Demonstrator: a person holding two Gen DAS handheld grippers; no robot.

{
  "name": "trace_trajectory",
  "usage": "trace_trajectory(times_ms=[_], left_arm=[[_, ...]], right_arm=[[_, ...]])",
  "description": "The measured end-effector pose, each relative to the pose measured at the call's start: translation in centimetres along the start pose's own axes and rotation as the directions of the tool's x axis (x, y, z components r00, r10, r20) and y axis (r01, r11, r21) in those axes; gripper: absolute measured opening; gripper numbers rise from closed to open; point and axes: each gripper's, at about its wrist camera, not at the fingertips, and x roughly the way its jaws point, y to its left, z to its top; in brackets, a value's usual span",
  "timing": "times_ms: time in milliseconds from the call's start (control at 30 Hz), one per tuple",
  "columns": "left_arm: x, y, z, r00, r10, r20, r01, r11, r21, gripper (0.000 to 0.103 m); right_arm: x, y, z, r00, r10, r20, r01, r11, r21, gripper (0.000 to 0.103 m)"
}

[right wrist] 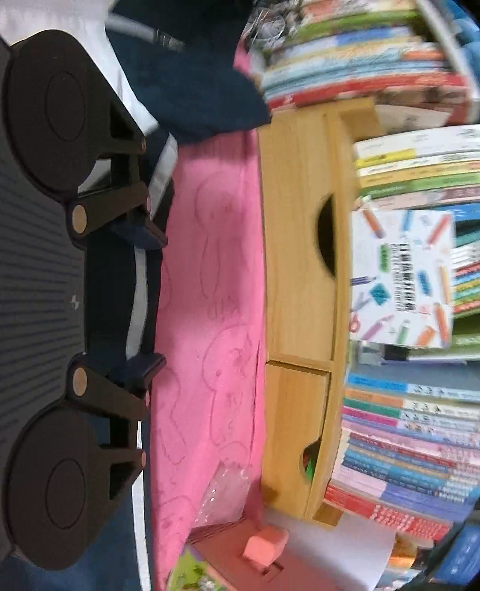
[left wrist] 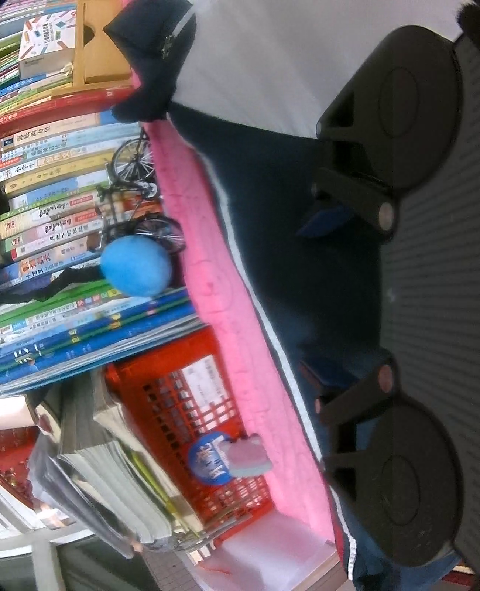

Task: Fold clothes

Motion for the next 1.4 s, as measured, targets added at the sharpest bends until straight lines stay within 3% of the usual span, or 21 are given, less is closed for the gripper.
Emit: trace_trajectory(times_ms=[67, 167, 200, 300, 367, 433, 500, 567, 600, 633, 667, 767, 867, 967, 1033, 1100, 1167, 1233, 1300, 1400], left_arm=[[0.0, 0.1, 0.0, 1.000, -0.004, -0.001, 0.004, 1.000, -0.005, 0.073], [-0.1, -0.1, 0.0, 1.000, 0.007, 0.002, -0.007, 1.000, 0.008, 0.073], [-0.1, -0.3, 0.0, 1.000, 0.013, 0.003, -0.013, 1.000, 0.015, 0.073], [-0.1, -0.4, 0.0, 1.000, 0.016, 0.004, -0.016, 1.000, 0.018, 0.073], [0.0, 0.0, 0.0, 1.000, 0.003, 0.000, -0.003, 1.000, 0.001, 0.073], [0.0, 0.3, 0.0, 1.000, 0.000, -0.006, 0.000, 1.000, -0.019, 0.078], [0.1, 0.5, 0.0, 1.000, -0.001, -0.009, 0.001, 0.999, -0.035, 0.078], [-0.1, 0.8, -0.1, 1.000, -0.008, -0.013, 0.007, 0.999, -0.049, 0.078], [-0.4, 1.1, -0.2, 1.000, -0.021, -0.018, 0.020, 0.998, -0.062, 0.074], [-0.9, 1.5, -0.3, 0.999, -0.036, -0.030, 0.033, 0.995, -0.091, 0.060], [-1.9, 2.0, -0.4, 0.998, -0.050, -0.040, 0.044, 0.990, -0.132, 0.054], [-6.5, 2.2, -1.0, 0.990, -0.139, 0.026, 0.142, 0.970, -0.198, 0.053], [-11.3, 0.0, -2.1, 0.946, -0.309, 0.098, 0.321, 0.934, -0.158, 0.055], [-13.3, -3.3, -2.5, 0.891, -0.447, 0.078, 0.453, 0.888, -0.078, 0.056], [-12.7, -5.2, -2.6, 0.889, -0.456, 0.046, 0.457, 0.890, 0.002, 0.056], [-10.8, -6.4, -2.8, 0.921, -0.390, 0.007, 0.387, 0.916, 0.104, 0.054], [-7.9, -5.4, -3.1, 0.967, -0.251, 0.052, 0.238, 0.954, 0.180, 0.055], [-5.1, -3.2, -2.8, 0.993, -0.100, 0.069, 0.087, 0.982, 0.165, 0.054], [-2.2, -0.4, -2.4, 1.000, 0.010, 0.020, -0.012, 0.996, 0.086, 0.054], [0.9, 3.2, -2.0, 0.989, 0.141, -0.039, -0.141, 0.990, -0.003, 0.054]], right_arm=[[-3.1, 0.5, -1.1, 0.989, 0.150, 0.018, -0.150, 0.989, 0.001, 0.066], [-7.9, 2.7, -4.0, 0.925, 0.379, -0.039, -0.381, 0.919, -0.101, 0.091], [-9.6, 3.8, -5.5, 0.903, 0.424, -0.069, -0.429, 0.889, -0.158, 0.096], [-14.3, 6.7, -9.8, 0.850, 0.502, -0.160, -0.526, 0.792, -0.311, 0.097], [-16.4, 7.5, -12.1, 0.826, 0.524, -0.206, -0.562, 0.745, -0.359, 0.100], [-17.3, 7.5, -13.8, 0.827, 0.512, -0.232, -0.561, 0.737, -0.377, 0.103], [-18.2, 6.7, -15.5, 0.837, 0.513, -0.188, -0.542, 0.732, -0.413, 0.103], [-18.6, 6.0, -16.1, 0.829, 0.539, -0.152, -0.548, 0.725, -0.417, 0.103], [-18.6, 6.0, -16.1, 0.830, 0.537, -0.152, -0.547, 0.727, -0.415, 0.103], [-18.5, 6.0, -16.0, 0.831, 0.535, -0.153, -0.546, 0.729, -0.414, 0.103], [-18.5, 5.9, -16.0, 0.832, 0.534, -0.153, -0.544, 0.731, -0.412, 0.103], [-18.7, 6.0, -16.1, 0.833, 0.531, -0.152, -0.542, 0.732, -0.412, 0.103], [-18.8, 6.0, -16.1, 0.833, 0.532, -0.152, -0.543, 0.732, -0.411, 0.103], [-18.4, 6.2, -16.1, 0.833, 0.532, -0.153, -0.543, 0.732, -0.411, 0.103], [-18.3, 6.3, -16.1, 0.833, 0.532, -0.152, -0.543, 0.733, -0.411, 0.103], [-18.2, 6.4, -16.1, 0.833, 0.531, -0.152, -0.542, 0.733, -0.411, 0.103], [-18.1, 6.3, -16.1, 0.833, 0.532, -0.151, -0.542, 0.733, -0.411, 0.103], [-18.1, 6.3, -16.0, 0.832, 0.533, -0.152, -0.543, 0.731, -0.412, 0.103], [-18.1, 6.2, -16.0, 0.832, 0.534, -0.152, -0.545, 0.730, -0.413, 0.103], [-18.0, 6.2, -16.0, 0.830, 0.536, -0.153, -0.546, 0.728, -0.415, 0.103]])
